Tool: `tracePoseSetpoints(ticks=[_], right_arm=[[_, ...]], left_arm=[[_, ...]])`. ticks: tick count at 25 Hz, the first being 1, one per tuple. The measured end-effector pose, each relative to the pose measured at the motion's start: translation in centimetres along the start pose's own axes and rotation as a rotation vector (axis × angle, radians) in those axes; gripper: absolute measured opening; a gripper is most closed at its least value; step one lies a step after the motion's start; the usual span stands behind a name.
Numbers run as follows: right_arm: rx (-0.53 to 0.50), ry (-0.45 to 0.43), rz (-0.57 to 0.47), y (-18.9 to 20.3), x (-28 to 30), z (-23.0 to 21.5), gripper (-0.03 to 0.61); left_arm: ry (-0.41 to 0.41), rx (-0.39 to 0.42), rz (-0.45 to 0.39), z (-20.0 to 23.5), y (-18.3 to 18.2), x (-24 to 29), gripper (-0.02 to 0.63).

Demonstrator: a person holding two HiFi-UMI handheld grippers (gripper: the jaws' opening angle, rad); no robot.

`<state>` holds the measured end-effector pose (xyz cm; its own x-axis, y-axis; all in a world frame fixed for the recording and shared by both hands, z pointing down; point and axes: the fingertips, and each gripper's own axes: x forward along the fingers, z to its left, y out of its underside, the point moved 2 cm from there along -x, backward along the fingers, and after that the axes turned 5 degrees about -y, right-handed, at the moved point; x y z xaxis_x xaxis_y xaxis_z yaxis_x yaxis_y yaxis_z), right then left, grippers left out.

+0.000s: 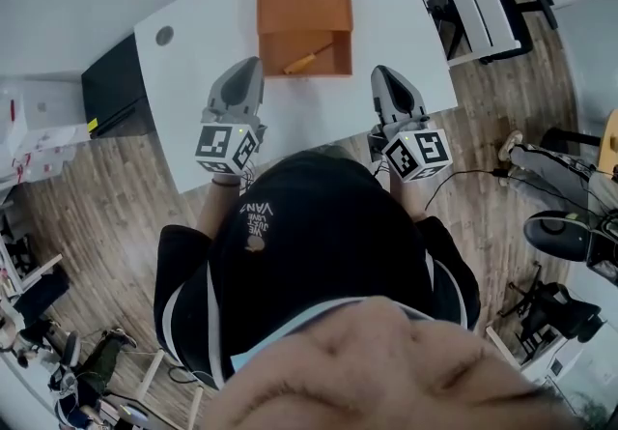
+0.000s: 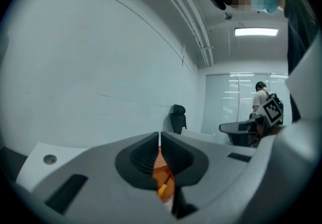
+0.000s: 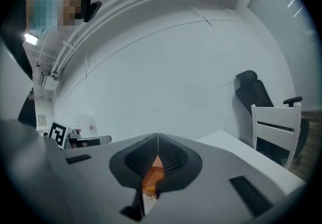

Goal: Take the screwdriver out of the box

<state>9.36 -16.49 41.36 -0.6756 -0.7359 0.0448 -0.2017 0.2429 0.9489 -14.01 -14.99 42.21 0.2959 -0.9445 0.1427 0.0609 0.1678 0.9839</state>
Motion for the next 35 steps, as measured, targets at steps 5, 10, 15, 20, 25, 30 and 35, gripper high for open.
tracePoseSetpoints(ticks=[5,10,15,20,25,30,35], right_arm=[[0.002,-0.015,0.005,0.0,0.9,-0.7,0.012],[0.003,-0.02,0.012,-0.1,1.3,-1.5,0.012],[0.005,-0.012,0.019,-0.1,1.5,-2.4,0.012],[0.007,-0.009,0.023,-0.2,1.9,-3.3,0.012],[0.01,-0.007,0.028,-0.2,2.3,-4.1,0.012],[0.017,-0.005,0.04,0.1,2.8,-4.9,0.012],[0.021,-0.011,0.052,0.4,3.1,-5.1,0.012]], left_arm=[[0.017,0.042,0.014,-0.4,0.2,1.7,0.023],[0.038,0.076,0.029,-0.9,0.5,3.4,0.023],[0.033,0.055,0.021,-0.6,0.2,4.9,0.023],[0.035,0.071,0.024,-0.8,0.0,6.5,0.022],[0.036,0.096,0.042,-0.9,0.3,8.0,0.021],[0.041,0.115,0.073,-0.9,0.9,9.4,0.021],[0.078,0.125,0.094,-1.2,1.7,10.3,0.022]])
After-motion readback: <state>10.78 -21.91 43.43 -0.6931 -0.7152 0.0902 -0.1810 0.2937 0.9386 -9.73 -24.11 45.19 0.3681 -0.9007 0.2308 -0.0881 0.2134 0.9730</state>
